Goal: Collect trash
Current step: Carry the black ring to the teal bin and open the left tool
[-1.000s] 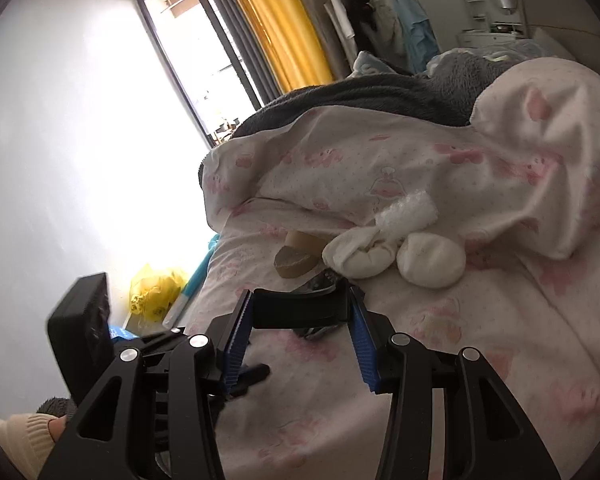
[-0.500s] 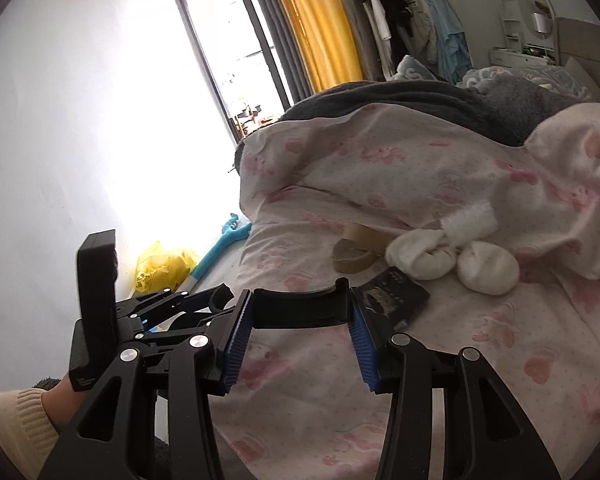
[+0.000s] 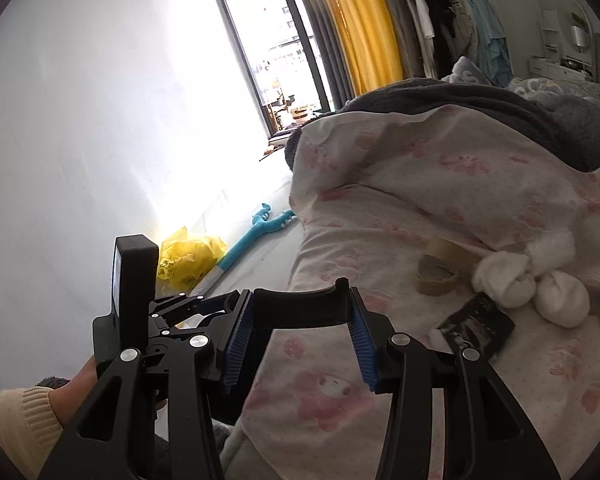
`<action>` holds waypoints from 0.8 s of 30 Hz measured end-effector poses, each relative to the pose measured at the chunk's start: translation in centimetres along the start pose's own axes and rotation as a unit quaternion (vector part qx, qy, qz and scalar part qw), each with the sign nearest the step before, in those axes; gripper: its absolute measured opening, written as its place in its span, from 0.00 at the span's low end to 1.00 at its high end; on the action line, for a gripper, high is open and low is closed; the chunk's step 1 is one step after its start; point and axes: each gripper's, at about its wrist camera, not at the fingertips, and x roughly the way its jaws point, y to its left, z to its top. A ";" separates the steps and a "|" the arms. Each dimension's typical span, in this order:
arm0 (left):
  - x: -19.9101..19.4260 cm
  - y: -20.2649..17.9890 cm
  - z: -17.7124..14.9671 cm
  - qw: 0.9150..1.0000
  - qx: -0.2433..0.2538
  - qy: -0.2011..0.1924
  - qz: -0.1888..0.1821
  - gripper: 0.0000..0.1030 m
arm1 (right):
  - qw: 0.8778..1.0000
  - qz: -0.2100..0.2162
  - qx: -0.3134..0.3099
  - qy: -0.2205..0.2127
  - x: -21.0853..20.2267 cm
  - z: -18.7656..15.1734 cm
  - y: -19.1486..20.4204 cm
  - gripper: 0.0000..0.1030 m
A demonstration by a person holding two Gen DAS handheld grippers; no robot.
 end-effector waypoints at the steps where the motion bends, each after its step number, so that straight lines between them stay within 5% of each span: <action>1: 0.1 0.6 -0.1 1.000 -0.003 0.004 0.003 0.47 | 1.000 0.003 -0.001 0.002 0.4 0.1 0.3 0.46; 12: 1.6 5.1 -2.0 0.997 -0.029 0.070 0.006 0.47 | 0.999 0.021 -0.018 0.022 4.2 0.7 3.9 0.46; 24: 3.8 9.9 -5.4 0.983 -0.078 0.165 0.013 0.48 | 0.996 0.040 -0.044 0.067 9.2 0.1 7.8 0.46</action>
